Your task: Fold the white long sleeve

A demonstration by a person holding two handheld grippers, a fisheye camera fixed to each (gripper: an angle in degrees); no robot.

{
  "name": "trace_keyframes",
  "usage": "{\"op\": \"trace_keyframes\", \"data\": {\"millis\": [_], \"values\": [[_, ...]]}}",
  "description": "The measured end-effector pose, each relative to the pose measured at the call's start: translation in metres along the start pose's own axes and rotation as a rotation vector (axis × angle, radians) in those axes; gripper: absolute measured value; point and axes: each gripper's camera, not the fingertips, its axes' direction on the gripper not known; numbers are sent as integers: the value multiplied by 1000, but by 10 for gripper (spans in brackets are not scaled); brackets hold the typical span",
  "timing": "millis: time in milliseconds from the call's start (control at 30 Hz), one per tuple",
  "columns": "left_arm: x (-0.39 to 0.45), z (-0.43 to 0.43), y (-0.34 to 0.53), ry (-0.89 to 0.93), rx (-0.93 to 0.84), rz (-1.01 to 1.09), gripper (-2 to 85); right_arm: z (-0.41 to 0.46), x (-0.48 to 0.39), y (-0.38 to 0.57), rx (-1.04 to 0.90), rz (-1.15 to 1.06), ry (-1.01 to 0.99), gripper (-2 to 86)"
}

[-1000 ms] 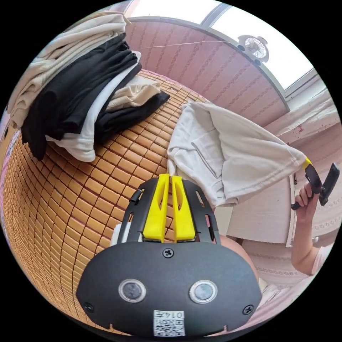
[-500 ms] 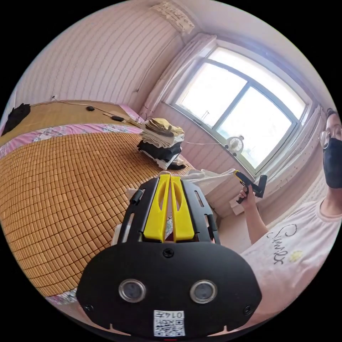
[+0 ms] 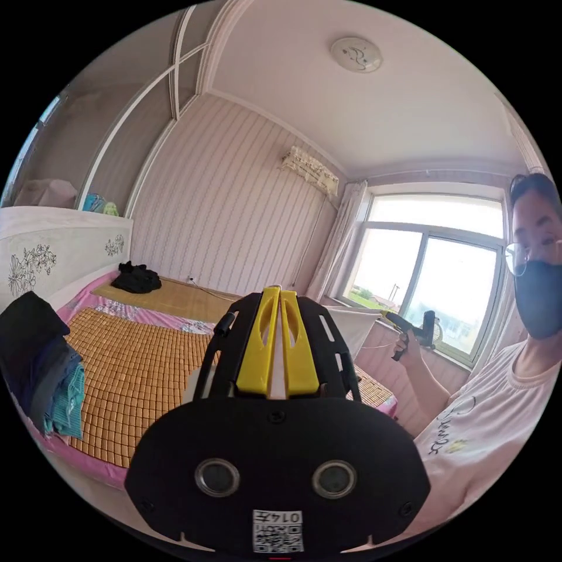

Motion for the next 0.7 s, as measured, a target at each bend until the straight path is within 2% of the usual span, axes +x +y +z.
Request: {"op": "trace_keyframes", "data": {"millis": [167,433,533,600,667,700], "values": [[19,-110,-31,51,250,134,-10,-41,-55,-62,158,-178,-38,3],[27,-200,-74,71,458,218,-10,-85,-121,-135,260,-399,-72,4],[3,-195,-104,58,416,171,-10,-60,-119,-168,209,-403,-32,4],[-19,-174,-118,31,341,114,-10,-20,-101,-186,101,-354,-3,3],[-51,-128,-128,-38,194,34,-10,61,-64,-199,-118,-260,50,3],[-59,-114,-128,-61,162,13,-10,82,-53,-198,-160,-232,68,3]]}}
